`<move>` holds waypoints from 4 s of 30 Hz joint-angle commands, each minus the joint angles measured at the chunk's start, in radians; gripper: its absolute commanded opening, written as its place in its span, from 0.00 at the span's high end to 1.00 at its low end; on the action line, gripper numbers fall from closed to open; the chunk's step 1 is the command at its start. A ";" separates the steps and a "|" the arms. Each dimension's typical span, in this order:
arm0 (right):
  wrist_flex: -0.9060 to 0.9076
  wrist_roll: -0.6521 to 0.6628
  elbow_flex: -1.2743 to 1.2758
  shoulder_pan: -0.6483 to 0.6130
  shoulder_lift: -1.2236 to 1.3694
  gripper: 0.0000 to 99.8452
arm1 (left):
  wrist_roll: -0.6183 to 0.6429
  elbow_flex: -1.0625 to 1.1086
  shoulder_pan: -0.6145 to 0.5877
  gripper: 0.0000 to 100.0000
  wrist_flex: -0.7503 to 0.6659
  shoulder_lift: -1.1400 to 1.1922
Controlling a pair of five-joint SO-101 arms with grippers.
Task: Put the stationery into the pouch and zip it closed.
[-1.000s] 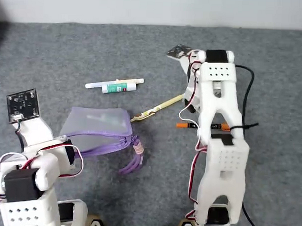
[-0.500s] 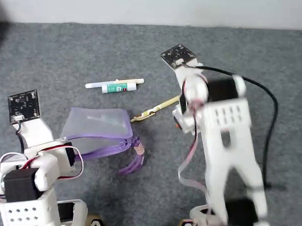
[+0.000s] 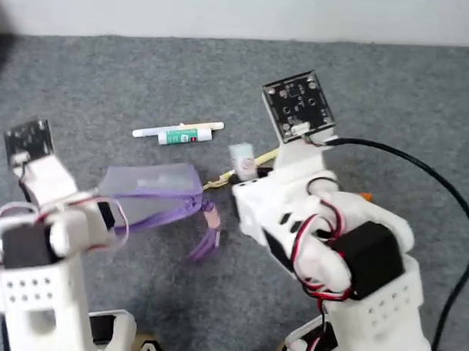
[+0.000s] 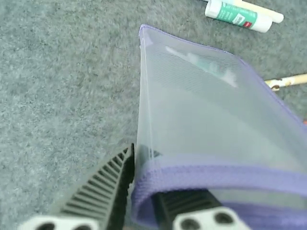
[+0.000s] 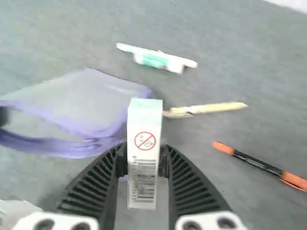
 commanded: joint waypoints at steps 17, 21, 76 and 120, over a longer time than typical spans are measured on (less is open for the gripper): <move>-0.957 -0.049 0.470 -0.268 -0.021 0.99 | 0.020 -0.194 -0.003 0.99 -0.061 0.282; -1.056 -0.048 0.531 -0.305 -0.021 0.99 | 0.020 -0.194 -0.003 0.99 -0.054 0.282; -1.038 -0.012 0.772 -0.226 -0.208 0.81 | 0.020 -0.278 0.064 0.99 0.017 0.284; -0.527 0.542 0.569 0.424 0.375 0.76 | 0.020 -0.277 0.063 0.99 0.018 0.278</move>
